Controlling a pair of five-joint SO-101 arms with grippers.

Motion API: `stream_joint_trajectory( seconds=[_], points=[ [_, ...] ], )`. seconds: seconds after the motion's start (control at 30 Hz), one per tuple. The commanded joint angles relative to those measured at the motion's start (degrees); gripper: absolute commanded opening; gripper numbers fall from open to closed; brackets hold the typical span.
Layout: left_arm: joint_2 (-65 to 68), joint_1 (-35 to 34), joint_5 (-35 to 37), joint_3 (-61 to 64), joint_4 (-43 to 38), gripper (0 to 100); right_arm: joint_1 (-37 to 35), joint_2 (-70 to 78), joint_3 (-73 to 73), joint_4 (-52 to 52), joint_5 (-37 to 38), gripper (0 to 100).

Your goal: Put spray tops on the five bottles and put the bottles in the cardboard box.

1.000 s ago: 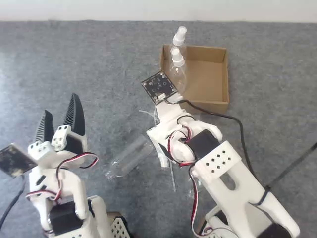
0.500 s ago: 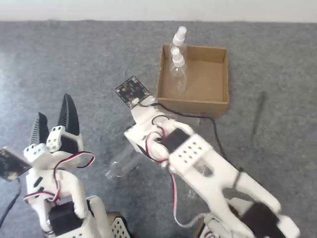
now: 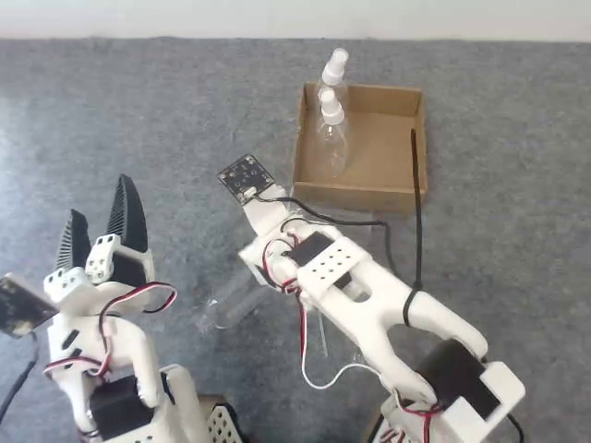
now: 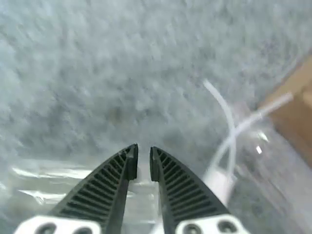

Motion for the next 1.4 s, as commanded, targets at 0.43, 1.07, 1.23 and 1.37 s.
stream_joint_trajectory(
  seconds=[0.43,1.07,1.23,1.37],
  points=[
    [-0.2,-0.3,0.4,-3.6,-1.8,27,3.8,-14.3,-3.5,23.0,18.5,0.7],
    [-0.2,-3.9,0.8,-3.4,-3.7,27,-7.0,-21.5,0.6,24.0,10.5,34.4],
    [-0.2,-4.0,0.8,-3.4,-3.7,27,-7.4,-19.1,0.2,23.8,10.6,36.3],
    [-0.2,-3.9,0.8,-3.4,-3.7,27,-7.5,-12.7,0.3,18.6,10.8,36.2]
  ],
)
